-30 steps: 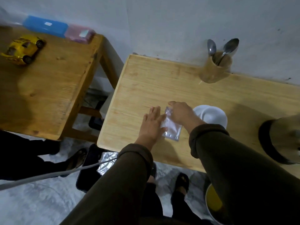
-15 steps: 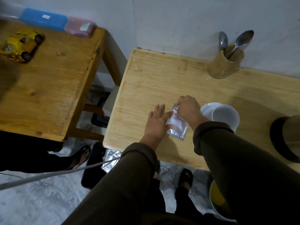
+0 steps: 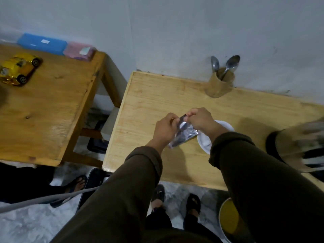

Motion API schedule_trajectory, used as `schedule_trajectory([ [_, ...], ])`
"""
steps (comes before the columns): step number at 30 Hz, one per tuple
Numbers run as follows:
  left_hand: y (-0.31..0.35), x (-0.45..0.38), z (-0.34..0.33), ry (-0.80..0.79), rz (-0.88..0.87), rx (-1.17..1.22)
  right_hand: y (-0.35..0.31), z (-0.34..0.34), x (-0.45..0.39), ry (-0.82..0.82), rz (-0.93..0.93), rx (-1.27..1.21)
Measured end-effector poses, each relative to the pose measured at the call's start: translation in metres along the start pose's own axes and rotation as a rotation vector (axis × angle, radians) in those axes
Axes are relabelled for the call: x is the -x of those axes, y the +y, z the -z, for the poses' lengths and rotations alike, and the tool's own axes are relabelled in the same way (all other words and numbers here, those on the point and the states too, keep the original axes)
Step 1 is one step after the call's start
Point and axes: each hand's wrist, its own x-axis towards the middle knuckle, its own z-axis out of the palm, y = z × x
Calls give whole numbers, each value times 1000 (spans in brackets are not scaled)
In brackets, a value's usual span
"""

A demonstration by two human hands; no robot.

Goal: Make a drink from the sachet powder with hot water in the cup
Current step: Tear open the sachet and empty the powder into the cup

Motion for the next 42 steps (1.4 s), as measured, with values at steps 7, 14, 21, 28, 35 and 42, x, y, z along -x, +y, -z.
schedule_trajectory([
  [7,49,-3,0,5,-69,84,1,45,15,34,19,-191],
  [14,86,4,-4,54,-105,20,3,78,31,91,187,-265],
  [21,114,13,-22,99,-118,-28,16,100,34,90,250,-339],
  [28,131,17,-36,122,-108,-139,34,118,36,104,327,-317],
  [35,142,20,-46,130,-116,-173,40,126,40,134,382,-299],
  [42,148,21,-53,70,-56,-25,43,127,47,195,393,-244],
])
